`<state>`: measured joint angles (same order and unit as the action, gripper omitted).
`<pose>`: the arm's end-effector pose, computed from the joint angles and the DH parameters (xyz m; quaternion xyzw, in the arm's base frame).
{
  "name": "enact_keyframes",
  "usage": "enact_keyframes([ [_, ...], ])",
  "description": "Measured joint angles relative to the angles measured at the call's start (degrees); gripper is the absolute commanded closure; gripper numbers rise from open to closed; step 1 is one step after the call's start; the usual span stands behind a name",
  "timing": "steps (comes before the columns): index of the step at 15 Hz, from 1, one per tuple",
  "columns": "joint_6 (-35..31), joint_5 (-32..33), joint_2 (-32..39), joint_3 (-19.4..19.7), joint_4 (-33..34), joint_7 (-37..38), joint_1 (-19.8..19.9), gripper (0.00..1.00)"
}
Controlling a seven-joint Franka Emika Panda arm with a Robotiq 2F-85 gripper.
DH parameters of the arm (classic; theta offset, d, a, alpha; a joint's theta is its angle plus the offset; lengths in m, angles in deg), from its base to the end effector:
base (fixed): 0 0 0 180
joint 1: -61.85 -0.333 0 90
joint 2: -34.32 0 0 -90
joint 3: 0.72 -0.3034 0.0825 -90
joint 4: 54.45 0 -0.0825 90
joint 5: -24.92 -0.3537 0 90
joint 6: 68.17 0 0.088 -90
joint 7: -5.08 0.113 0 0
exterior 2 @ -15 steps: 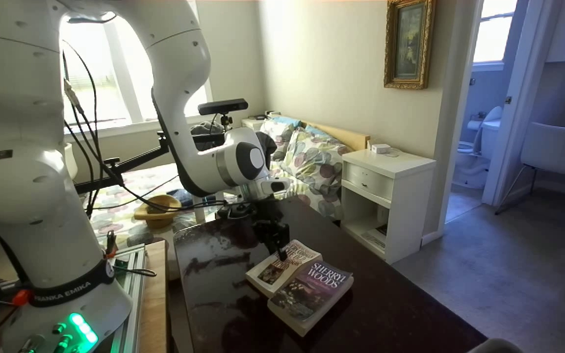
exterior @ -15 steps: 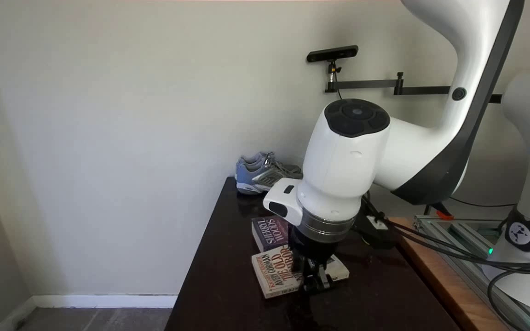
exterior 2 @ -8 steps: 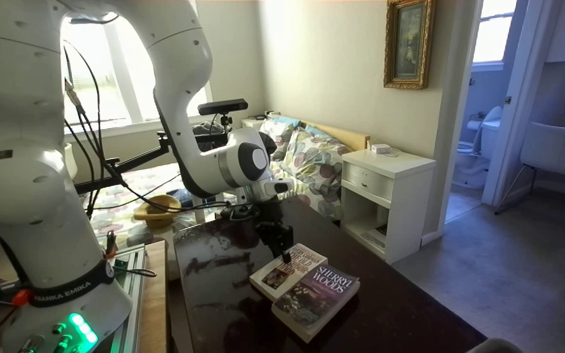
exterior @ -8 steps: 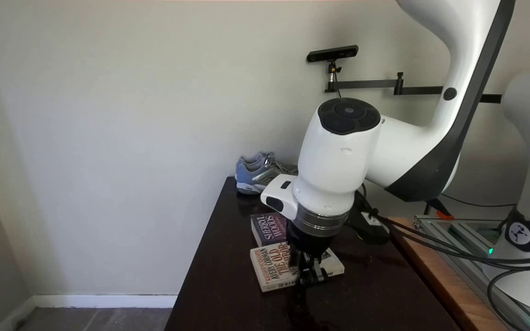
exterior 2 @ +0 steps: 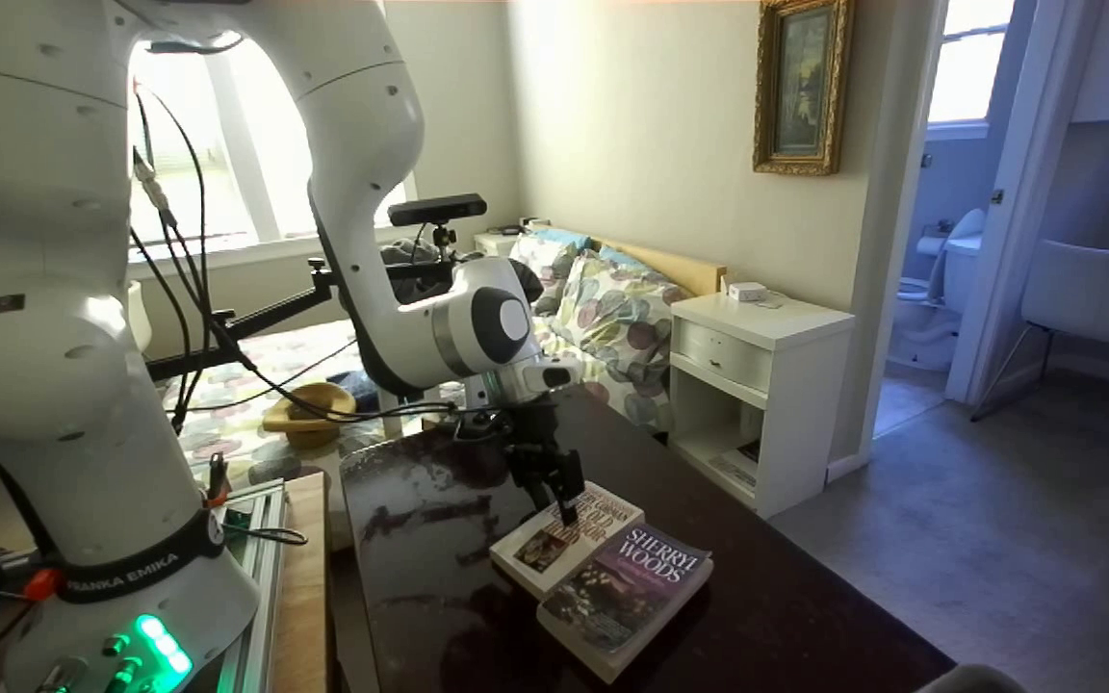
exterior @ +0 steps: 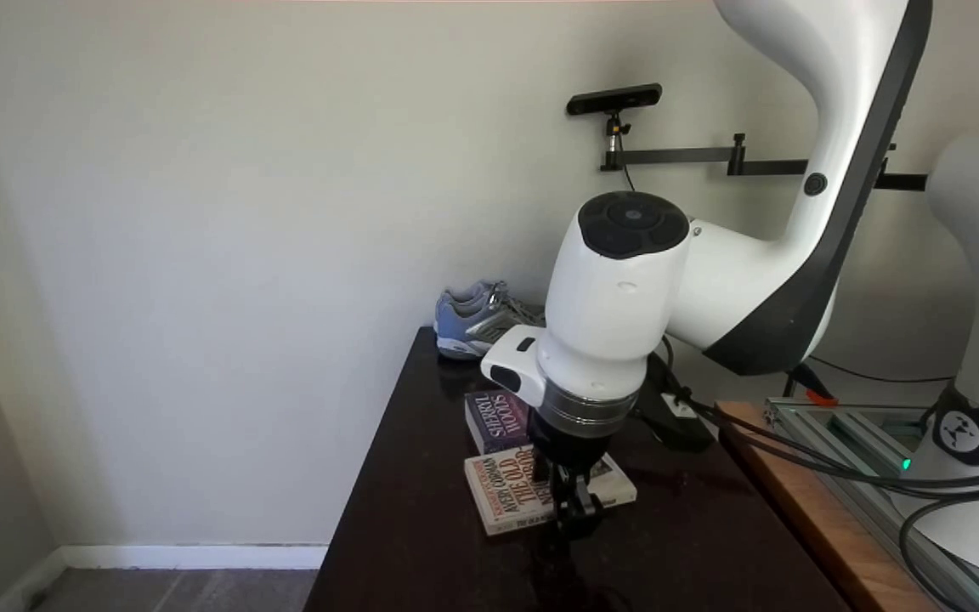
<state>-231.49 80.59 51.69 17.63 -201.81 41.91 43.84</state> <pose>0.4077 0.0299 0.1600 0.9729 0.1510 0.0312 0.1723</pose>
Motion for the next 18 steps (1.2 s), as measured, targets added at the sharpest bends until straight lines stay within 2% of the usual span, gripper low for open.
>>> enact_keyframes([
  [2,-0.13,0.0,-0.12,0.11,0.01,0.01,-0.02,0.77],
  [4,-0.14,0.0,-0.44,0.11,0.01,0.11,-0.16,0.86],
  [5,-0.15,0.0,-0.49,0.13,0.02,0.17,-0.16,0.84],
  [6,-0.15,0.0,-0.49,0.14,0.02,0.24,-0.16,0.89],
  [12,-0.2,0.0,-0.56,0.18,0.03,0.71,-0.16,0.9],
  [13,-0.21,0.0,-0.56,0.19,0.04,0.83,-0.16,0.87],
  [14,-0.22,0.0,-0.56,0.2,0.04,0.96,-0.16,0.73],
  [15,-0.23,0.0,-0.56,0.21,0.05,1.1,-0.16,0.42],
  [16,-0.25,-0.01,-0.56,0.24,0.06,1.32,-0.16,0.4],
  [18,-0.31,-0.15,-0.4,0.44,0.09,2.17,-0.08,0.28],
])
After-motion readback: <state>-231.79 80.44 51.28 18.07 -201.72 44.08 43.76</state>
